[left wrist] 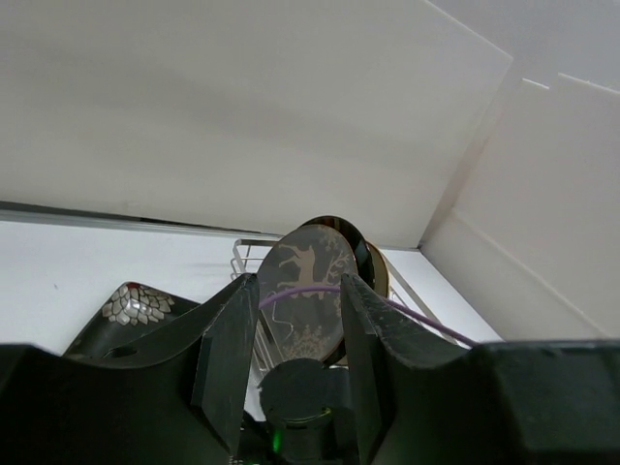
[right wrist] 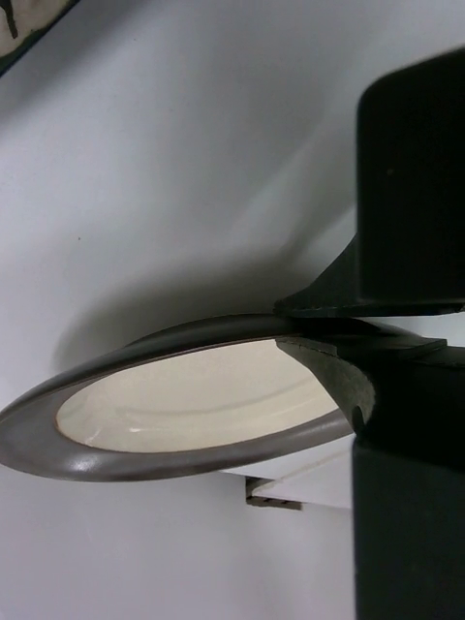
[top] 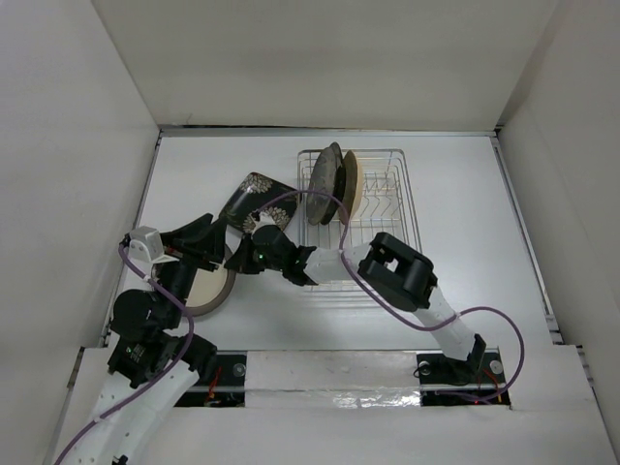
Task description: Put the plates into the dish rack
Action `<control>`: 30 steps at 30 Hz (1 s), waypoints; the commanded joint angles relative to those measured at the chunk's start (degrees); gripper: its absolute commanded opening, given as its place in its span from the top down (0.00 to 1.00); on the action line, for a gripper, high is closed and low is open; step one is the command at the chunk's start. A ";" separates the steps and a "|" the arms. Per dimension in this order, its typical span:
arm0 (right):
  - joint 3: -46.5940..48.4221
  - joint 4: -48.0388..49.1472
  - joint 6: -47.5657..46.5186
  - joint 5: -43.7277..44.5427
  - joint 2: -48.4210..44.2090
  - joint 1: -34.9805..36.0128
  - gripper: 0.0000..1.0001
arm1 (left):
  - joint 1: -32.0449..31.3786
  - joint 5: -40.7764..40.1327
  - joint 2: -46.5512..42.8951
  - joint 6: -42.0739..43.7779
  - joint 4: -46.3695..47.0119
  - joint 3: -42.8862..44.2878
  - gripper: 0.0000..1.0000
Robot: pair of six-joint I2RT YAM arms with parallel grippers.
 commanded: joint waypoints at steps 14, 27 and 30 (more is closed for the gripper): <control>-4.43 -0.44 -18.88 13.42 -31.05 -4.20 1.00 | 0.12 -4.71 -3.15 0.76 1.48 0.08 0.63; -10.48 -4.40 -21.70 19.05 -50.38 -22.14 1.00 | 0.12 -3.92 -1.04 0.76 1.74 -0.45 0.61; -15.31 -3.08 -19.59 16.95 -56.36 -28.80 1.00 | 0.12 -2.69 0.19 0.59 2.26 -0.36 0.61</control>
